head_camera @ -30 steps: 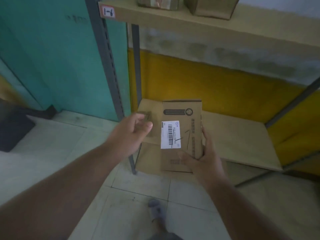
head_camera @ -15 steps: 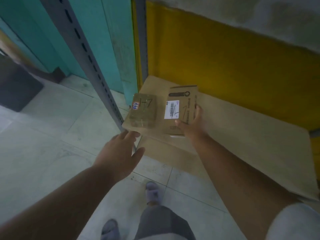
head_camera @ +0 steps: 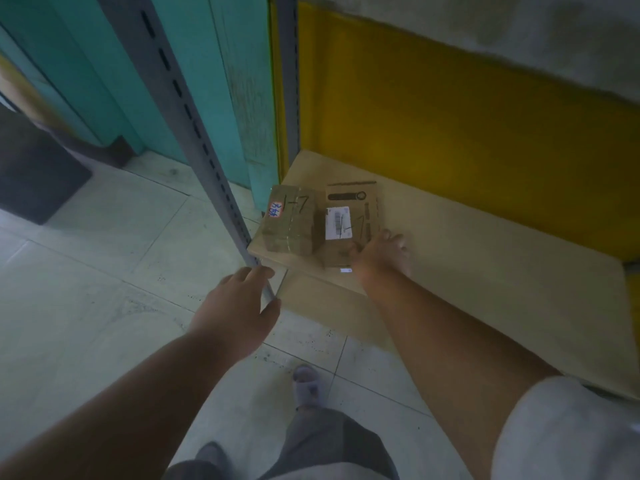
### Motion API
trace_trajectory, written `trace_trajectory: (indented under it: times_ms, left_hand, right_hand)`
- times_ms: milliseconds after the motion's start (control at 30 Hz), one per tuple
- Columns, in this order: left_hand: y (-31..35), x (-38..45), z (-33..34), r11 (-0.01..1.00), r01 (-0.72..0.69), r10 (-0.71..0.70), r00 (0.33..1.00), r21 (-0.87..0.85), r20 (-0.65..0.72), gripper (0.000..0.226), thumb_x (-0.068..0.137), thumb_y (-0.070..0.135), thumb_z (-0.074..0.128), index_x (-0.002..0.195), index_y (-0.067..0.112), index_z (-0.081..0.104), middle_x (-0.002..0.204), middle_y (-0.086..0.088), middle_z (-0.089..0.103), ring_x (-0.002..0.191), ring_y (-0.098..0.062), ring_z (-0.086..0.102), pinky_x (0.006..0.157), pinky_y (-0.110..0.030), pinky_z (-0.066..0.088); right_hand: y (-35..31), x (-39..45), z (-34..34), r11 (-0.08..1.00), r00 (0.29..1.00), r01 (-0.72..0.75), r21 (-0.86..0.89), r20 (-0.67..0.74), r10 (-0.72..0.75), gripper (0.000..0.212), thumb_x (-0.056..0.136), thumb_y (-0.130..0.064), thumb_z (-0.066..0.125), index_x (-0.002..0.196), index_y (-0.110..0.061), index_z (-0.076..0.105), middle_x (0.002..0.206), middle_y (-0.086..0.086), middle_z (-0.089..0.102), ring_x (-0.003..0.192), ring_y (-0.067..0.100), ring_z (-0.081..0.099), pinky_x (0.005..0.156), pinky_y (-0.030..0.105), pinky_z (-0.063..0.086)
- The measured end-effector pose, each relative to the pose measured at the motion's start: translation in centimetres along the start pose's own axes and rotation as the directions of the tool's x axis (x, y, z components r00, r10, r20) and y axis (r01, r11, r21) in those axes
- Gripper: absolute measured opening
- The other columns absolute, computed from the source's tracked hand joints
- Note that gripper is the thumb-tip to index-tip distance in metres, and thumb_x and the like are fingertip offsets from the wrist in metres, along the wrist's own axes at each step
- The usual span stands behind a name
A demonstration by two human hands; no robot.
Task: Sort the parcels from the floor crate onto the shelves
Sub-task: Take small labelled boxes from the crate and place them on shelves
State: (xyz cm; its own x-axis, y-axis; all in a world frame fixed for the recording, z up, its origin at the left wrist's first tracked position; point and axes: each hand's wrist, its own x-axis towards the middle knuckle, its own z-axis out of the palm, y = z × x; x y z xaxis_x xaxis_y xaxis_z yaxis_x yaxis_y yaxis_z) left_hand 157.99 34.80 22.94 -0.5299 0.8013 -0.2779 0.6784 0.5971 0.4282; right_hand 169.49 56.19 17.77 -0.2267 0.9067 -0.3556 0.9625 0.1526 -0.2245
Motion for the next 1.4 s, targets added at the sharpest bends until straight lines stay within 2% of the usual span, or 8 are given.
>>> trace_trajectory:
  times_ms: [133,433,700,867,967,1100,1300,1400]
  left_hand:
    - [-1.7,-1.3,-1.7,1.0,-0.022,0.022,1.0,0.001,0.009,0.049,0.095,0.04,0.054,0.141,0.026,0.045,0.132,0.003,0.059,0.115,-0.019,0.057,0.097,-0.039,0.051]
    - [-13.0,-8.1,-8.8,0.992,-0.122,0.123,0.991,0.015,-0.056,0.048,0.094,0.039,0.058,0.139,0.026,0.047,0.128,0.005,0.06,0.111,-0.016,0.059,0.096,-0.036,0.051]
    - [-30.6,-17.3,-16.7,0.994,0.097,-0.087,0.984,0.055,-0.155,0.05,0.095,0.045,0.055,0.14,0.029,0.046,0.134,0.005,0.058,0.121,-0.018,0.056,0.101,-0.036,0.049]
    - [-38.5,-18.2,-20.6,0.964,0.266,-0.255,0.941,0.021,-0.222,0.053,0.095,0.045,0.053,0.142,0.023,0.046,0.136,-0.001,0.056,0.123,-0.023,0.054,0.101,-0.037,0.048]
    - [-43.3,-17.0,-22.9,0.936,0.352,-0.343,0.907,-0.006,-0.244,0.053,0.096,0.046,0.053,0.143,0.024,0.045,0.138,-0.001,0.054,0.123,-0.023,0.053,0.101,-0.036,0.048]
    - [-50.2,-15.6,-26.2,0.89,0.453,-0.447,0.846,-0.05,-0.29,0.052,0.095,0.046,0.052,0.142,0.025,0.045,0.138,0.0,0.054,0.121,-0.023,0.053,0.099,-0.036,0.047]
    - [-60.7,-15.4,-33.3,0.768,0.626,-0.627,0.695,-0.133,-0.351,0.052,0.094,0.047,0.054,0.14,0.024,0.047,0.136,-0.001,0.056,0.12,-0.025,0.055,0.1,-0.04,0.049]
    - [-66.5,-14.8,-35.6,0.712,0.681,-0.688,0.627,-0.172,-0.365,0.051,0.093,0.045,0.056,0.138,0.022,0.05,0.133,-0.003,0.059,0.117,-0.027,0.057,0.098,-0.041,0.05]
  right_hand:
    - [0.2,-3.5,-1.9,1.0,1.0,0.022,0.001,-0.006,-0.022,0.068,0.095,-0.05,0.052,0.142,-0.005,0.035,0.139,0.021,0.041,0.125,0.037,0.047,0.097,0.043,0.045]
    - [-9.3,-23.4,-2.9,0.905,0.905,0.414,0.099,-0.154,-0.397,0.063,0.095,-0.049,0.055,0.147,-0.019,0.034,0.144,0.007,0.038,0.131,0.025,0.041,0.103,0.04,0.042]
    - [-27.3,-35.5,1.1,0.695,0.688,0.718,0.048,-0.208,-0.696,0.06,0.093,-0.048,0.057,0.143,-0.019,0.042,0.135,0.005,0.048,0.122,0.021,0.048,0.091,0.033,0.042]
    - [-37.8,-36.7,3.2,0.558,0.553,0.83,0.021,-0.16,-0.817,0.059,0.092,-0.046,0.058,0.141,-0.017,0.043,0.129,0.005,0.049,0.115,0.018,0.047,0.088,0.028,0.037]
    - [-44.5,-36.3,4.8,0.476,0.472,0.88,0.002,-0.128,-0.872,0.058,0.092,-0.046,0.058,0.14,-0.018,0.044,0.131,0.005,0.048,0.116,0.019,0.048,0.091,0.032,0.042]
    - [-54.6,-35.8,7.2,0.356,0.355,0.935,0.006,-0.087,-0.931,0.058,0.091,-0.045,0.062,0.14,-0.016,0.046,0.133,0.009,0.049,0.118,0.024,0.049,0.095,0.037,0.042]
    - [-71.8,-37.4,9.7,0.133,0.133,0.991,0.015,0.015,-0.991,0.057,0.092,-0.048,0.061,0.139,-0.021,0.046,0.135,0.005,0.05,0.119,0.023,0.05,0.097,0.038,0.045]
    - [-79.4,-38.1,12.4,0.074,0.073,0.997,0.034,0.019,-0.997,0.056,0.09,-0.05,0.063,0.136,-0.022,0.047,0.134,0.006,0.053,0.12,0.024,0.051,0.099,0.044,0.05]
